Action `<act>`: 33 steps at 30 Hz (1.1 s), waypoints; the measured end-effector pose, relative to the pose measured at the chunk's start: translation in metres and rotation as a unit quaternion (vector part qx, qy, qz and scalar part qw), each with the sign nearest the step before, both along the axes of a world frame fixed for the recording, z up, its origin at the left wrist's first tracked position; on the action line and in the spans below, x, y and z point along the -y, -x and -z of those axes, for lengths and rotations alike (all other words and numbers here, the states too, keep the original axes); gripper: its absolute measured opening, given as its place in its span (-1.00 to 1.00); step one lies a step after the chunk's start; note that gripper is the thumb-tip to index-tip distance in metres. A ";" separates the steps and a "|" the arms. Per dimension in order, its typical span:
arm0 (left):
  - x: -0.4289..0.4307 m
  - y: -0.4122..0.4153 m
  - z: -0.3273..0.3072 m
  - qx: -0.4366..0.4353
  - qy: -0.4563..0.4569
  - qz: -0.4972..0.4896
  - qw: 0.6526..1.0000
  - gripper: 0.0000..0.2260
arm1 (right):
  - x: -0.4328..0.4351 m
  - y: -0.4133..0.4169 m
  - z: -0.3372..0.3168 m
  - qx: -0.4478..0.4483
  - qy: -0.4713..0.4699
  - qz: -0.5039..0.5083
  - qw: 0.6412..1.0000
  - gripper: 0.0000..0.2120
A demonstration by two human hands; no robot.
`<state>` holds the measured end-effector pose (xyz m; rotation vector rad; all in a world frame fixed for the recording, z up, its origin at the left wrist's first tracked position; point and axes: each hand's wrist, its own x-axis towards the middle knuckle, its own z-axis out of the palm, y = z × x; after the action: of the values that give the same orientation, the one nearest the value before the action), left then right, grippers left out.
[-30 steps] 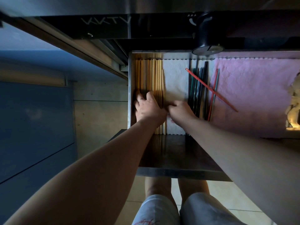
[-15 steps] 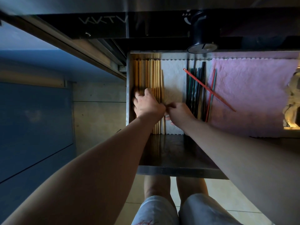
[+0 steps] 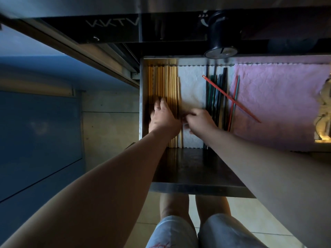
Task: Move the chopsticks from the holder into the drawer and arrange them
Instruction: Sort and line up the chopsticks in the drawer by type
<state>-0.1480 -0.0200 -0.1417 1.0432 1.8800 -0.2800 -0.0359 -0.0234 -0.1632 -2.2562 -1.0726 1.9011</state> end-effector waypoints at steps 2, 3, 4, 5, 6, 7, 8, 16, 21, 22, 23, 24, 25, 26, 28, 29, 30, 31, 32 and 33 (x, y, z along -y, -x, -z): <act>0.002 0.002 0.000 0.001 0.016 0.028 0.999 -0.17 | -0.001 0.000 0.000 0.006 -0.006 0.004 1.000 -0.65; 0.002 0.003 -0.001 -0.004 0.019 0.042 0.999 -0.17 | -0.001 0.000 0.001 0.011 -0.009 0.008 1.000 -0.66; 0.002 0.004 0.000 -0.011 0.018 0.057 0.998 -0.17 | -0.002 -0.001 0.002 0.016 -0.014 0.013 1.000 -0.65; 0.003 0.006 0.001 -0.018 0.015 0.077 0.997 -0.18 | -0.002 -0.001 0.003 0.022 -0.018 0.018 0.999 -0.64; 0.003 0.007 0.002 -0.025 0.010 0.104 0.994 -0.19 | -0.003 -0.001 0.005 0.026 -0.022 0.020 0.999 -0.63; 0.004 0.008 0.003 -0.030 0.003 0.140 0.990 -0.20 | -0.003 -0.001 0.007 0.029 -0.023 0.020 0.999 -0.62; 0.005 0.009 0.005 -0.038 -0.003 0.181 0.983 -0.20 | -0.004 0.000 0.008 0.029 -0.024 0.018 0.999 -0.61; 0.007 0.012 0.013 -0.057 0.028 0.207 0.976 -0.19 | -0.008 0.003 0.007 0.033 -0.023 0.024 0.999 -0.62; 0.006 0.012 0.016 -0.050 0.020 0.221 0.974 -0.17 | -0.010 0.005 0.007 0.019 -0.010 0.052 0.998 -0.63; 0.007 0.013 0.016 -0.058 0.002 0.238 0.969 -0.17 | -0.010 0.006 0.008 0.015 -0.006 0.061 0.998 -0.63; 0.008 0.014 0.016 -0.063 -0.016 0.262 0.963 -0.17 | -0.010 0.007 0.008 0.011 -0.002 0.068 0.998 -0.63; 0.009 0.015 0.017 -0.063 -0.025 0.280 0.958 -0.17 | -0.010 0.008 0.008 0.007 0.000 0.074 0.997 -0.64; 0.009 0.017 0.018 -0.059 -0.024 0.289 0.955 -0.16 | -0.010 0.009 0.008 0.003 0.007 0.079 0.997 -0.65; 0.009 0.018 0.019 -0.057 -0.020 0.291 0.955 -0.16 | -0.010 0.010 0.010 -0.001 0.011 0.085 0.996 -0.65; 0.009 0.017 0.018 -0.067 -0.009 0.284 0.956 -0.17 | -0.010 0.010 0.012 -0.010 0.019 0.098 0.995 -0.65; 0.009 0.016 0.017 -0.074 -0.008 0.280 0.957 -0.18 | -0.010 0.009 0.013 -0.012 0.021 0.105 0.994 -0.64; 0.009 0.015 0.017 -0.077 -0.015 0.283 0.956 -0.19 | -0.011 0.008 0.013 -0.012 0.020 0.110 0.994 -0.63; 0.009 0.016 0.016 -0.076 -0.029 0.297 0.951 -0.19 | -0.011 0.009 0.012 -0.010 0.021 0.115 0.993 -0.63; 0.010 0.017 0.016 -0.072 -0.042 0.320 0.944 -0.19 | -0.011 0.010 0.012 -0.011 0.020 0.118 0.993 -0.64; 0.011 0.019 0.017 -0.066 -0.048 0.342 0.936 -0.18 | -0.012 0.010 0.010 -0.015 0.021 0.122 0.992 -0.65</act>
<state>-0.1671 -0.0313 -0.1588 1.7669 1.5938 -0.6767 -0.0463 -0.0118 -0.1730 -2.2494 -0.7200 1.8672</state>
